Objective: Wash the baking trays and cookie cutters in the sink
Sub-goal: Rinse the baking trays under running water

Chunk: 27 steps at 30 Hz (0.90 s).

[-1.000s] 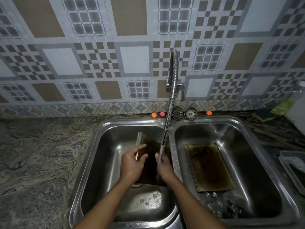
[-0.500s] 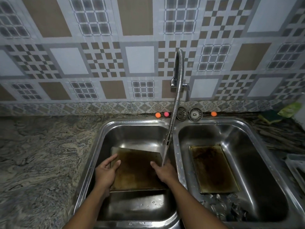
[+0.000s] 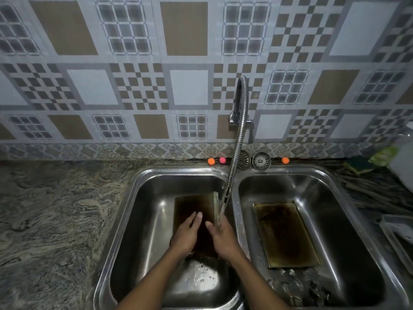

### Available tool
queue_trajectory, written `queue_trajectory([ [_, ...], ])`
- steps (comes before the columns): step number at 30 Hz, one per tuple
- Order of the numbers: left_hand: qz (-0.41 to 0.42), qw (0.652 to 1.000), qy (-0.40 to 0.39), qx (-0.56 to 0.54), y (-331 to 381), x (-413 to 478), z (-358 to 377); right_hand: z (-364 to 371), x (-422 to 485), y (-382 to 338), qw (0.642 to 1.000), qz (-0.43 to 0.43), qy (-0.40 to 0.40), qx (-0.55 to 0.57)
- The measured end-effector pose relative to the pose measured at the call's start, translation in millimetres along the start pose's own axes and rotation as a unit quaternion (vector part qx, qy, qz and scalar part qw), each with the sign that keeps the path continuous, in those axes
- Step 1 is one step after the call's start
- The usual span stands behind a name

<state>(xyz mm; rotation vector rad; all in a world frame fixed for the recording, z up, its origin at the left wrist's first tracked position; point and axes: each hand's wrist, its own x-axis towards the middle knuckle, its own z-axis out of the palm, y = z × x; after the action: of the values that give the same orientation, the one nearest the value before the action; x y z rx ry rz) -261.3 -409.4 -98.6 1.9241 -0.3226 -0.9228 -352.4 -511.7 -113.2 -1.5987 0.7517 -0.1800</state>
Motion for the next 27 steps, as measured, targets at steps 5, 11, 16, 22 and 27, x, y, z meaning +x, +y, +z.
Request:
queue_trajectory([
  [5, 0.008, 0.992, 0.042, -0.119, 24, 3, 8, 9, -11, 3, 0.995, -0.046, -0.072, -0.056],
  [11, 0.022, 0.983, 0.088, -0.158, 19, -10, -7, -2, -18, -9, 0.996, -0.003, -0.087, -0.012],
  [16, 0.035, 0.963, 0.104, -0.244, 15, -17, -17, -5, -6, 13, 0.994, 0.112, 0.012, 0.005],
  [22, -0.071, 0.97, 0.115, -0.202, -13, -21, -40, -15, -11, 14, 0.986, 0.131, 0.049, 0.089],
  [27, -0.089, 0.995, 0.033, -0.038, -32, -18, -37, -21, -21, 0, 0.995, 0.053, 0.032, -0.079],
])
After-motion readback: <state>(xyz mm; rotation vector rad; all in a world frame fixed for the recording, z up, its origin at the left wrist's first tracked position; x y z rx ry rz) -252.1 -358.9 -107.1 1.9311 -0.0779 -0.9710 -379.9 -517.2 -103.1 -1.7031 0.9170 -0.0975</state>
